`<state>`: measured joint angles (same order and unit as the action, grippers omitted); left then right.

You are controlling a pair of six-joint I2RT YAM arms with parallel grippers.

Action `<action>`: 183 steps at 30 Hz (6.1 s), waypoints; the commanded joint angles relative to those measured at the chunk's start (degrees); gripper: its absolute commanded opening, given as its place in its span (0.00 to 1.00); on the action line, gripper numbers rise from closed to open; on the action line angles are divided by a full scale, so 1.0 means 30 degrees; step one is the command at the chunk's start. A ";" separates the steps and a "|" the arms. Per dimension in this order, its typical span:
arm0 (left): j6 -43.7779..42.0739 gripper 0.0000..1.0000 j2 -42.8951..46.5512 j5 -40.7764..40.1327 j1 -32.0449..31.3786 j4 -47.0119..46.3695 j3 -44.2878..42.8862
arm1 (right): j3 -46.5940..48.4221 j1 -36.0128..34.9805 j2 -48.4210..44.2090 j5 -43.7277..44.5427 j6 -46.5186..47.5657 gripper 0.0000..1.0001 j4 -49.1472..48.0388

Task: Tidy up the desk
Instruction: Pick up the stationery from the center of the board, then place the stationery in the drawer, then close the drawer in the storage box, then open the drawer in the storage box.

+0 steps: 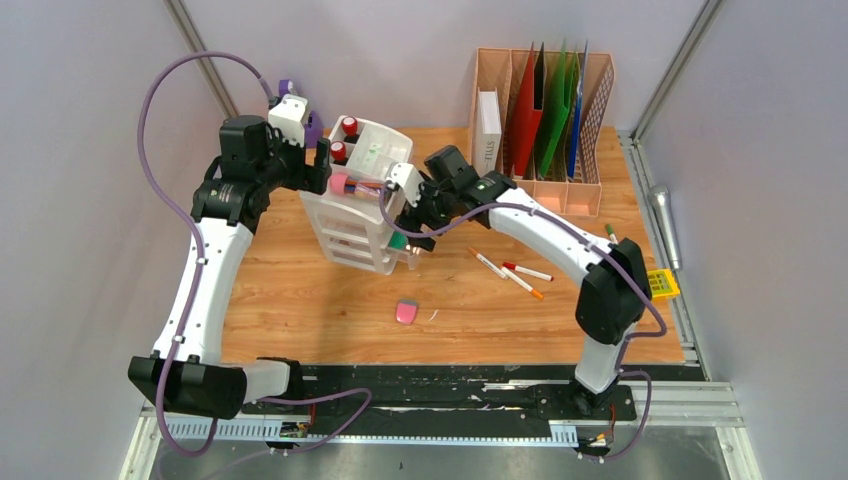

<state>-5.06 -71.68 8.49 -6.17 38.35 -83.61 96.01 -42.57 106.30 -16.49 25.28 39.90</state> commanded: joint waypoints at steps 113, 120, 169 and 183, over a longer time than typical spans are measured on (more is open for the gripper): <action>-0.0368 1.00 0.1023 -0.1520 0.0130 -0.1153 -0.1314 | 0.2526 0.0865 0.0531 0.2017 0.1784 0.86 -0.0250; -0.0420 1.00 0.1179 -0.1461 0.0150 -0.1152 -0.1280 | -0.1097 0.1928 -0.1476 0.1094 0.0428 0.80 -0.1499; -0.1208 1.00 0.0278 -0.1627 0.0153 -0.0856 -0.0688 | -0.3744 0.3525 0.1166 -0.3933 -0.9006 0.78 -1.0451; -0.0923 0.90 -0.2033 -0.0095 0.0139 0.1433 -0.1648 | -0.3068 0.5022 0.3621 -0.9476 -1.5496 0.75 -1.0437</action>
<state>-7.64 -76.71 6.96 -6.17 40.60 -85.78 84.99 -27.31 114.39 -39.83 -14.52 10.41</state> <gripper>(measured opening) 0.918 0.744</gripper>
